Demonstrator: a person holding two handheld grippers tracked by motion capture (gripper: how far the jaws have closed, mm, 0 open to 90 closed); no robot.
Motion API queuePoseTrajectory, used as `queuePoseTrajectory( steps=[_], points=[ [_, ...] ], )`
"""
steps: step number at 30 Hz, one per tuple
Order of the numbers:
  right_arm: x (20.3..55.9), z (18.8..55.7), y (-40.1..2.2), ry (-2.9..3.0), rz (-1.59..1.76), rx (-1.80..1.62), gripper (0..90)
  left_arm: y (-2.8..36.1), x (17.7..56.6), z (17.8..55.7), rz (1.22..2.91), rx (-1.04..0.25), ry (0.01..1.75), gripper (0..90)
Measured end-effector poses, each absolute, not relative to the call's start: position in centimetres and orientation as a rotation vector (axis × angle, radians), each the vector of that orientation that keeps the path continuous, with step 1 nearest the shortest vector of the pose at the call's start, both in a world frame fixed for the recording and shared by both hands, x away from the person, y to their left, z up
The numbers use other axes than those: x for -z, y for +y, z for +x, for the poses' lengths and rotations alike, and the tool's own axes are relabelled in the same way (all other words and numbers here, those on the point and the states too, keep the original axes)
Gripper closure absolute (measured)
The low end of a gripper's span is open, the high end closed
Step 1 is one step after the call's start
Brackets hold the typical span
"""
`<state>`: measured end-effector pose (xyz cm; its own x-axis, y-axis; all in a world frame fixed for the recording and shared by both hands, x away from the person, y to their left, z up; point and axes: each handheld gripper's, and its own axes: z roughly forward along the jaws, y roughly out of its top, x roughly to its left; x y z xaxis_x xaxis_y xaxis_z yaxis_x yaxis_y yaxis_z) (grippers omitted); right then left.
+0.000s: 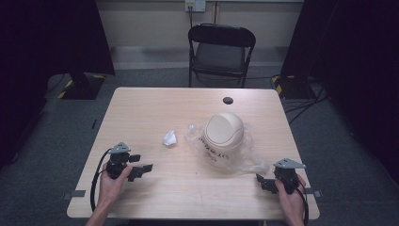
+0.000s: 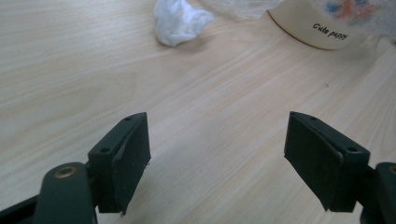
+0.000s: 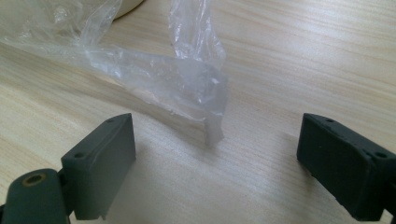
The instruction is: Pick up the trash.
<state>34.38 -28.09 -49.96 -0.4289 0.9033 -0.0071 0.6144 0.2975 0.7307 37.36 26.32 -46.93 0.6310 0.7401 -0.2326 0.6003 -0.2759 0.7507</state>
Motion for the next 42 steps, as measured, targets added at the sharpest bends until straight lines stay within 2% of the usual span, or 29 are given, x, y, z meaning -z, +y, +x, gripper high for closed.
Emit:
queuePoseTrajectory(
  steps=[31, 33, 42],
  points=[
    [50.0, 34.4, -28.1, 2.152, 1.355, -0.929, 10.9, 15.4, 40.6, 42.6, 1.961, -0.214, 0.811, 18.9],
    [50.0, 34.4, -28.1, 2.152, 1.355, -0.929, 10.8, 14.7, 40.1, 43.3, 1.924, -0.164, 0.800, 17.8],
    [50.0, 34.4, -28.1, 2.153, 1.352, -0.930, 10.7, 11.4, 37.9, 44.9, 1.953, -0.171, 0.700, 17.3]
  ],
)
